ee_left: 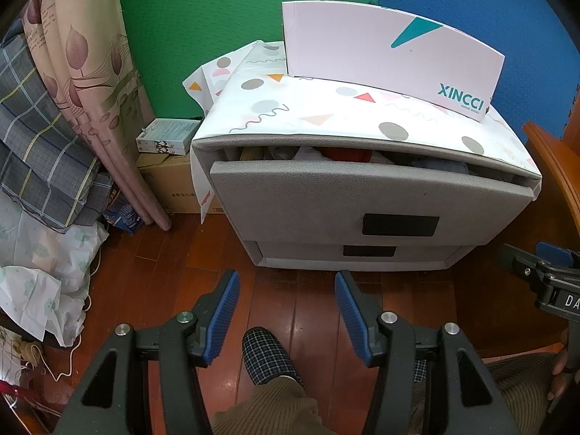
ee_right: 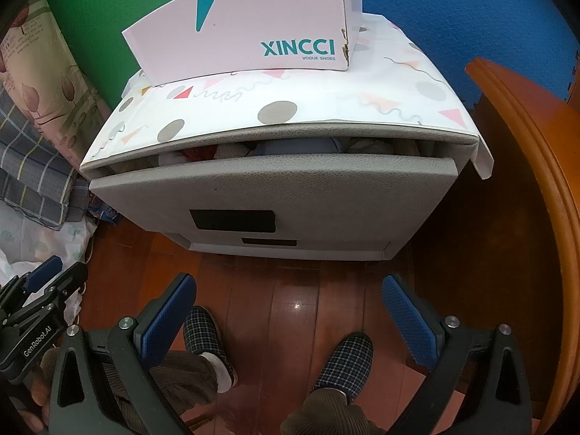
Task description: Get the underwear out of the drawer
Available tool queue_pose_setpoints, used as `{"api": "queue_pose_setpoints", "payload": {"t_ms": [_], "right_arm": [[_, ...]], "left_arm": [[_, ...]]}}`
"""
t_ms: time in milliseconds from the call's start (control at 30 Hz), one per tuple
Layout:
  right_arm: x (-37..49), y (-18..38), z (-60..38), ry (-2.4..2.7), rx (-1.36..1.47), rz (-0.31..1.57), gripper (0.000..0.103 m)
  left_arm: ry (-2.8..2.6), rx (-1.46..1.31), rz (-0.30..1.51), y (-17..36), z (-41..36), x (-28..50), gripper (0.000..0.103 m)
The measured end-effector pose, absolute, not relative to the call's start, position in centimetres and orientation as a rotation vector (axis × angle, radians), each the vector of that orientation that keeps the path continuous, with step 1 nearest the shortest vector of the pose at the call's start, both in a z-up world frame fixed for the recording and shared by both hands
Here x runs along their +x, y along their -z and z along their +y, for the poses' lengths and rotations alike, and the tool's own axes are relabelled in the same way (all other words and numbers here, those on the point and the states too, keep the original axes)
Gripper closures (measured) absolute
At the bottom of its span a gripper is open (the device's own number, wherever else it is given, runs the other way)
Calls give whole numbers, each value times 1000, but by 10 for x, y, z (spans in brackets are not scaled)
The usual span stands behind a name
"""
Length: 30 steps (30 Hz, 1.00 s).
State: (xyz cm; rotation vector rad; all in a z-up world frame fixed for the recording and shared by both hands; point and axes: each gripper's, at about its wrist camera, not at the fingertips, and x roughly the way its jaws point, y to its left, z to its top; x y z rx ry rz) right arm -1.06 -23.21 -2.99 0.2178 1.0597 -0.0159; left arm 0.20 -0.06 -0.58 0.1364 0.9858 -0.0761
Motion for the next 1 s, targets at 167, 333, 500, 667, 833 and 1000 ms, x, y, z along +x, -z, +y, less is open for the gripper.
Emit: {"api": "queue_pose_setpoints", "payload": {"t_ms": [167,333,500,667,833,1000], "right_arm": [[-10,30,-232,15,218,1060,1],[-11,29,-232,15,218,1061,1],[-11,30,-232,14,219,1060,1],[-11,30,-232,15,222,1060,1],[-11,31,-233,16,221,1060,1],[-11,30,-233,16,224,1060,1]], "left_arm": [[76,135,986,6,0,2,47],[74,136,985,6,0,2,47],[79,133,987,5,2,2,47],[78,132,987,5,1,2,47],[78,130,988,5,2,2,47],[78,131,987,4,2,1,47]]}}
